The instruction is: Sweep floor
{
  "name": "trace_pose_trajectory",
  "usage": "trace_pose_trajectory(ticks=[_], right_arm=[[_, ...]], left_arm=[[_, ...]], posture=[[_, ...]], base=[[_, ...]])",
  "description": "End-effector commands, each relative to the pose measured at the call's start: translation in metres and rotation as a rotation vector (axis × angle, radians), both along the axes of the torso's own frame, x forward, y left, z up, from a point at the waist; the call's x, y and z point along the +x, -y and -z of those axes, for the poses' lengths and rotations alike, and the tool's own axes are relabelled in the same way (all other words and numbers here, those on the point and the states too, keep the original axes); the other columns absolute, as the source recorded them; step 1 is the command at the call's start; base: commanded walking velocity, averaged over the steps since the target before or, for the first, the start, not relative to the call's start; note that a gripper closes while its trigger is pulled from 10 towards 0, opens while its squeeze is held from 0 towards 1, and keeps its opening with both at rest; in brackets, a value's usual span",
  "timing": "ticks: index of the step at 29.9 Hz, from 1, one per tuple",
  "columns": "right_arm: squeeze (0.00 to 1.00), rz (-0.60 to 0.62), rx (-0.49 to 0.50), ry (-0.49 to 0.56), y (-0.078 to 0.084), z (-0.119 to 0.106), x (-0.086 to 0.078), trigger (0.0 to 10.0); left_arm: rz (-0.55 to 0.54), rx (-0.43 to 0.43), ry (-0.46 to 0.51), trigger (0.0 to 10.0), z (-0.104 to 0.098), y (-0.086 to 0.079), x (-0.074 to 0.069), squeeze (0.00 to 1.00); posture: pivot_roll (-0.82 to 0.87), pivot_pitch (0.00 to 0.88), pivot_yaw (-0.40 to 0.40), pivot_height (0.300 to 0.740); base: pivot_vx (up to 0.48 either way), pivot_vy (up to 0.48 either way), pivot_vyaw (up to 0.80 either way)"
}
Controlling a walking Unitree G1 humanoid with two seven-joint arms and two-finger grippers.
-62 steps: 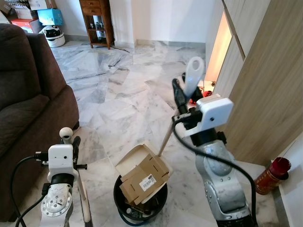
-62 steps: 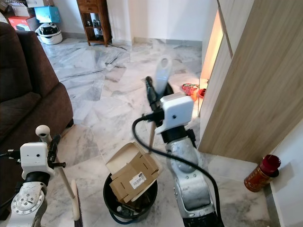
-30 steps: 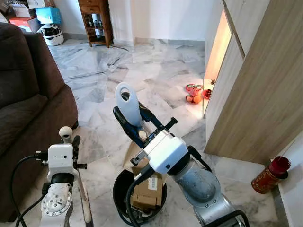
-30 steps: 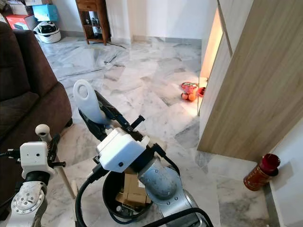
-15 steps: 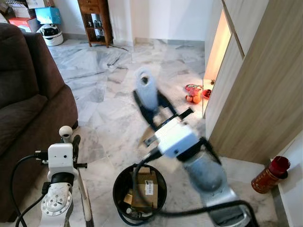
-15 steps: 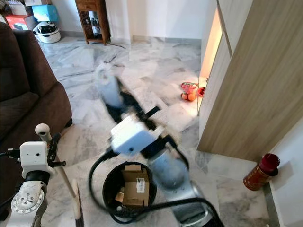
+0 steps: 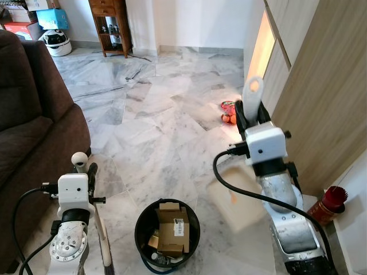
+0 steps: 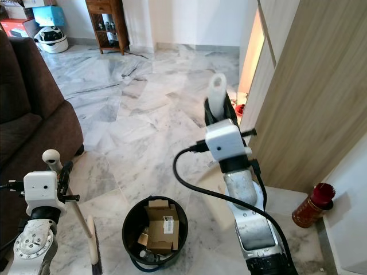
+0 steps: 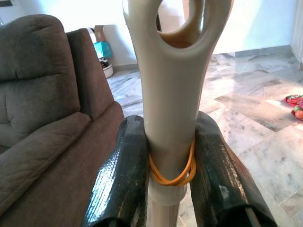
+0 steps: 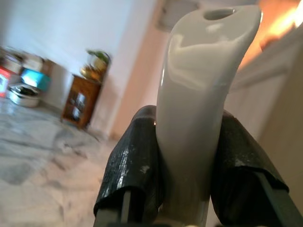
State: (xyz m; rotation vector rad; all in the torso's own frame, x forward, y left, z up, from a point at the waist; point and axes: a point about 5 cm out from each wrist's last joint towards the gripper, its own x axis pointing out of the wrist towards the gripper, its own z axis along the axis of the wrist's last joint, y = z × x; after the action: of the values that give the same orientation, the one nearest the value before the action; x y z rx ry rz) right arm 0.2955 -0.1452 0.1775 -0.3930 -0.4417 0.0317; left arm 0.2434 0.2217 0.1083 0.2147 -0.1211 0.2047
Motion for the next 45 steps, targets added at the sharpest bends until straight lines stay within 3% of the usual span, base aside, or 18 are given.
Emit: trace_pose_trajectory(ticks=[1, 17, 29, 45], right_arm=[[0.0, 0.041, 0.028, 0.042, 0.011, -0.004, 0.0, 10.0], [0.0, 0.178, 0.159, -0.102, 0.042, 0.045, 0.006, 10.0], [0.0, 0.217, 0.191, -0.142, 0.052, 0.061, 0.006, 10.0], [0.0, 0.205, 0.214, -0.136, 0.053, 0.067, 0.007, 10.0]], left_arm=[[-0.007, 0.013, 0.041, 10.0, -0.008, -0.004, 0.0, 0.0], [0.008, 0.006, 0.038, 10.0, -0.007, -0.004, -0.002, 0.0], [0.007, -0.001, 0.046, 10.0, -0.008, -0.005, -0.003, 0.0], [0.014, -0.004, 0.046, 10.0, -0.007, -0.005, -0.006, 0.0]], posture=[[0.16, 0.038, 0.036, 0.74], [0.16, 0.049, 0.04, 0.74], [0.16, 0.038, 0.036, 0.74], [0.15, 0.007, 0.039, 0.74]], base=[[0.0, 0.0, 0.0], [0.0, 0.0, 0.0], [0.0, 0.0, 0.0], [0.0, 0.0, 0.0]])
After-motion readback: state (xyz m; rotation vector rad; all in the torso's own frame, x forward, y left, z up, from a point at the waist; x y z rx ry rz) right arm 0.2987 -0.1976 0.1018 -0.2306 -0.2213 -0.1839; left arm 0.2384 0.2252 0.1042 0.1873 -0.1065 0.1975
